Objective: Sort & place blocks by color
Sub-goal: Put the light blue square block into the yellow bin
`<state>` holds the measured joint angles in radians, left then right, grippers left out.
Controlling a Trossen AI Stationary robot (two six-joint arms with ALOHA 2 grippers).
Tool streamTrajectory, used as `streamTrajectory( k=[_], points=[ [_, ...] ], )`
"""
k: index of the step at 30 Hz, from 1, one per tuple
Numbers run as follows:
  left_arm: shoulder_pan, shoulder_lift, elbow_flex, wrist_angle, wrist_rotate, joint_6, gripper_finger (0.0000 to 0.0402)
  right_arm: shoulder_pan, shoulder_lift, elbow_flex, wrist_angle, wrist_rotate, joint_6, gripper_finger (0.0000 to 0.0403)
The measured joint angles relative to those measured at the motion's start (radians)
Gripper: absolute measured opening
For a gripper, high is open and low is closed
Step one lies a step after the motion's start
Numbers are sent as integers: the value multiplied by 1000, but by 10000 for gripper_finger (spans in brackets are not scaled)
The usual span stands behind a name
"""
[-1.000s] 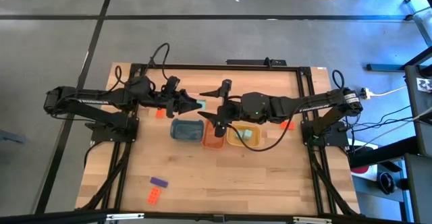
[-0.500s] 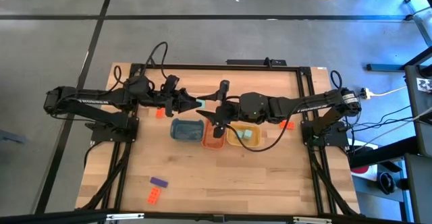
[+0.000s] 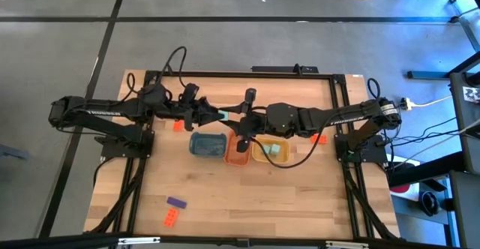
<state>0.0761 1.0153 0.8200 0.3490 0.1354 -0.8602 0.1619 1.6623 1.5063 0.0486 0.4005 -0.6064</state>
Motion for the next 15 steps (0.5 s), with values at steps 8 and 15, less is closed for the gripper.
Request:
streamTrajectory(
  k=[8, 15],
  points=[
    [112, -48, 0, -7, 67, 35, 181, 17, -36, -2, -80, 99, 7, 134],
    [245, -201, 0, -200, 166, 232, 182, 12, -159, -2, -489, 141, 301, 134]
  ],
)
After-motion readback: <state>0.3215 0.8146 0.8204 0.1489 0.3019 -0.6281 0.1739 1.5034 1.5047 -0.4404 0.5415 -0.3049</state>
